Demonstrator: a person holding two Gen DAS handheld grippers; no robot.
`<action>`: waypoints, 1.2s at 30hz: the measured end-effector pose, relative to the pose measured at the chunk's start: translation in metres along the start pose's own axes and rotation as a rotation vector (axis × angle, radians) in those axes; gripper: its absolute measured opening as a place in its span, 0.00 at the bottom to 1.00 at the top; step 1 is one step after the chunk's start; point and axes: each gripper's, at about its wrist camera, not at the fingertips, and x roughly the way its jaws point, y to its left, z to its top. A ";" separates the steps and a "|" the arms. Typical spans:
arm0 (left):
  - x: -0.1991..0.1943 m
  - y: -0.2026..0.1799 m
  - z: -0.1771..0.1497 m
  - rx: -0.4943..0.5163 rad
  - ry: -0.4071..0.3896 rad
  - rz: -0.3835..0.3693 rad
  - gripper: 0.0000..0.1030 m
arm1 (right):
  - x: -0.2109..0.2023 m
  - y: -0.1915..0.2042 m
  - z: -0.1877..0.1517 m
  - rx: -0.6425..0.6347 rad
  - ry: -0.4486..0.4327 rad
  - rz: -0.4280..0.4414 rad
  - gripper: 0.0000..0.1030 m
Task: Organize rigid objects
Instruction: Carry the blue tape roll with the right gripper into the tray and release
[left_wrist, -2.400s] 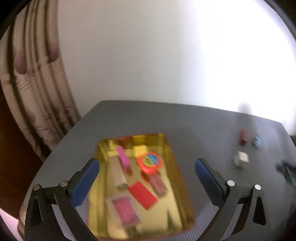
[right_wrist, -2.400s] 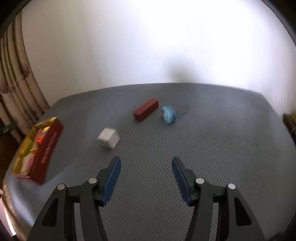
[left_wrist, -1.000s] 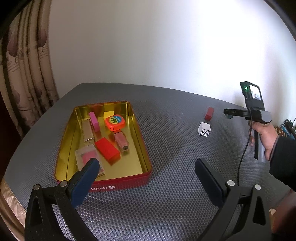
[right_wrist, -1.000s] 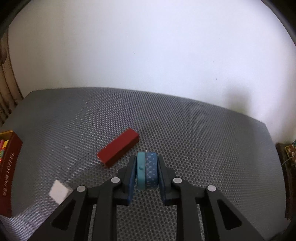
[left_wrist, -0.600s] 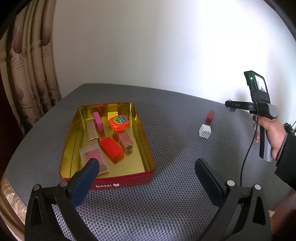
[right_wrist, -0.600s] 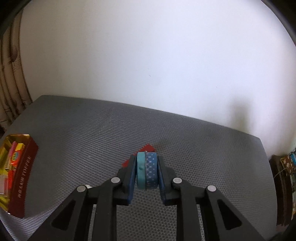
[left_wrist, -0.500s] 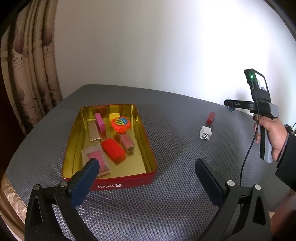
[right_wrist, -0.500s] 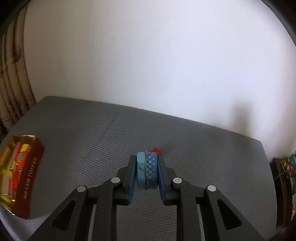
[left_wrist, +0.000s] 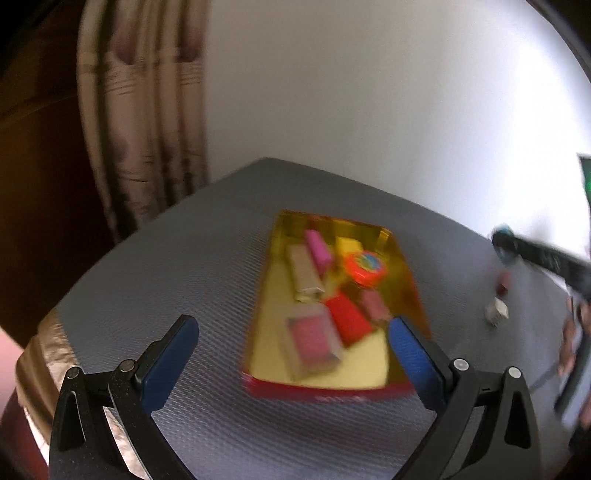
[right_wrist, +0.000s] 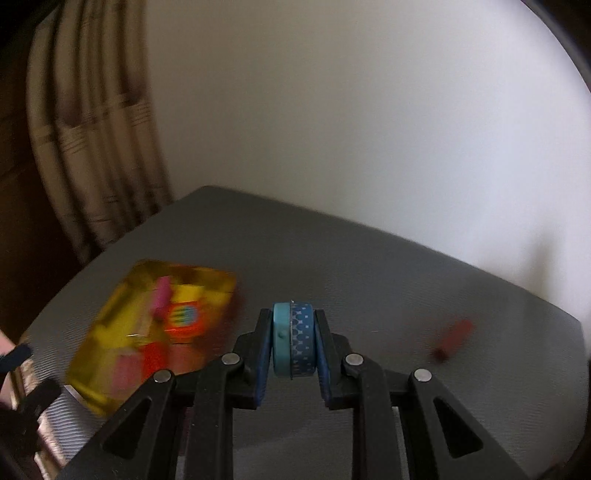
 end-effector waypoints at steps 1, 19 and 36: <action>0.000 0.006 0.002 -0.013 -0.009 0.010 0.99 | 0.002 0.016 0.003 -0.013 0.005 0.027 0.21; 0.005 0.027 0.008 -0.050 -0.009 0.042 0.99 | 0.033 0.116 -0.069 -0.060 0.136 0.173 0.21; 0.008 0.023 0.005 -0.032 0.010 0.027 0.99 | 0.062 0.123 -0.089 -0.091 0.197 0.117 0.21</action>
